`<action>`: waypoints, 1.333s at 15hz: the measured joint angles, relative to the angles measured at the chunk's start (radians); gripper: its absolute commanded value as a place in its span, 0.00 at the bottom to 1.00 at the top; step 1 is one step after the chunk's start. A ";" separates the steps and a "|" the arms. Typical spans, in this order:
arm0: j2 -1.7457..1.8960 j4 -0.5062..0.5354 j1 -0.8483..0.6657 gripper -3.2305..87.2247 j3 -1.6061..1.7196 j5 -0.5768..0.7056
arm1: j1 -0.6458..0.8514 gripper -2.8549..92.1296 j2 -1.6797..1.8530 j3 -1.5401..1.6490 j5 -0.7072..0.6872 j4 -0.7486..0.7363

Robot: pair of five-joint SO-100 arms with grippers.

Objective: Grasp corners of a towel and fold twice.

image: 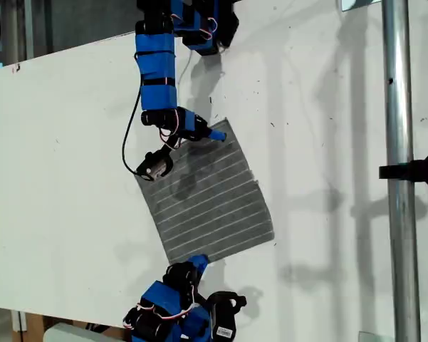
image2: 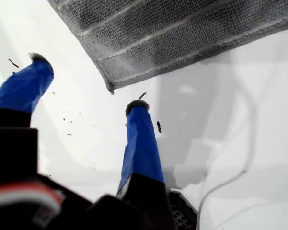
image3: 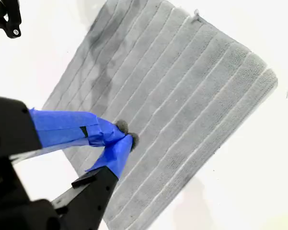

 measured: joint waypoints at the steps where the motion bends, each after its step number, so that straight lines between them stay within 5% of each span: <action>1: 0.000 0.000 0.002 0.00 0.000 0.000 | 0.000 0.39 0.000 0.000 0.000 0.000; 11: 0.066 -0.011 0.011 0.00 0.072 -0.020 | -0.009 0.37 -0.287 0.005 -0.002 -0.216; 14: 0.074 -0.011 0.009 0.00 0.080 -0.020 | -0.009 0.11 -0.291 0.006 -0.009 -0.233; 20: 0.074 -0.018 0.009 0.00 0.121 -0.061 | -0.023 0.03 -0.307 -0.008 -0.005 -0.278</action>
